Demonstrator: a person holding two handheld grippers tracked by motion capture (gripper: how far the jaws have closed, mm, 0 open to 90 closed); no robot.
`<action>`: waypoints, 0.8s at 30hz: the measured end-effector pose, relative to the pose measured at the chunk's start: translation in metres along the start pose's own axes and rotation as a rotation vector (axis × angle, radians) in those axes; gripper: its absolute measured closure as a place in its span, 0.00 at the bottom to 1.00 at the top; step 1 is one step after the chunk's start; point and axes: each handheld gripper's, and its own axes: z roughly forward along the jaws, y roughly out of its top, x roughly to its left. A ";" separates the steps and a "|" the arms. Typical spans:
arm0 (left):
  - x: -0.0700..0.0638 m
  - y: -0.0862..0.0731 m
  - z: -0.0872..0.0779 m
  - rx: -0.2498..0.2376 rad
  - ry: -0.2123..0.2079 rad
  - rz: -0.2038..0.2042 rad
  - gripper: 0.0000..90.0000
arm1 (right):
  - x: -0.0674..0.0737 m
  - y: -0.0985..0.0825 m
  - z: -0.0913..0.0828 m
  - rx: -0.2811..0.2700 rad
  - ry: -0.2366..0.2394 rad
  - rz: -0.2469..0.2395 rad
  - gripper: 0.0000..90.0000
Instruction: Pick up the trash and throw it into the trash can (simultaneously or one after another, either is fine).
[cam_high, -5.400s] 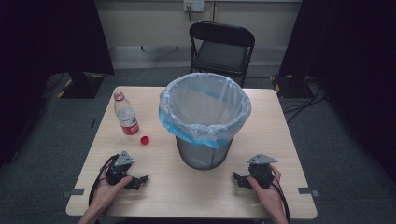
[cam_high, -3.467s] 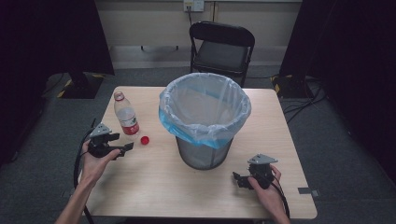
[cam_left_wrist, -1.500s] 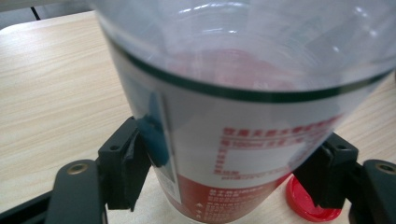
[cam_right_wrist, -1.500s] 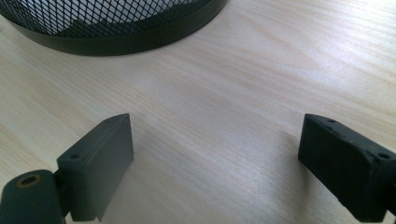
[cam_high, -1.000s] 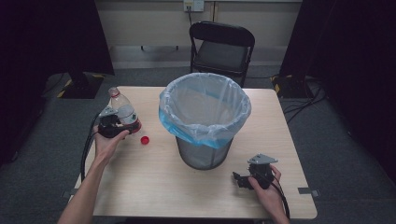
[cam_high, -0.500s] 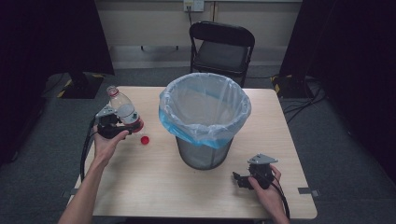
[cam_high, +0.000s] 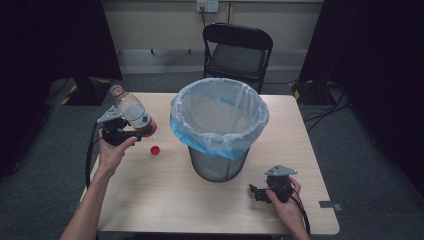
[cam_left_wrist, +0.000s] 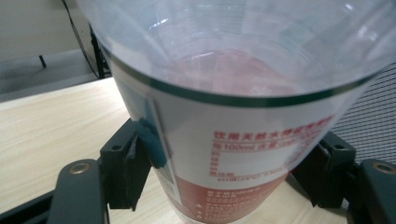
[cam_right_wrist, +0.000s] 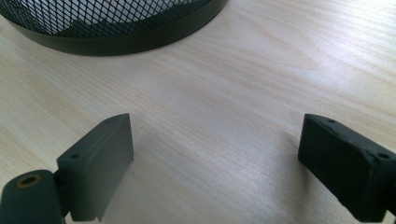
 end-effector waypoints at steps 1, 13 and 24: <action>-0.001 0.002 -0.001 -0.006 -0.007 -0.004 0.31 | 0.000 0.000 0.000 0.000 0.000 0.000 0.11; -0.009 0.024 -0.011 -0.069 -0.051 -0.023 0.31 | 0.000 0.000 0.000 0.000 0.000 0.000 0.11; -0.015 0.048 -0.020 -0.146 -0.075 -0.035 0.31 | 0.000 0.000 0.000 0.000 0.000 0.000 0.11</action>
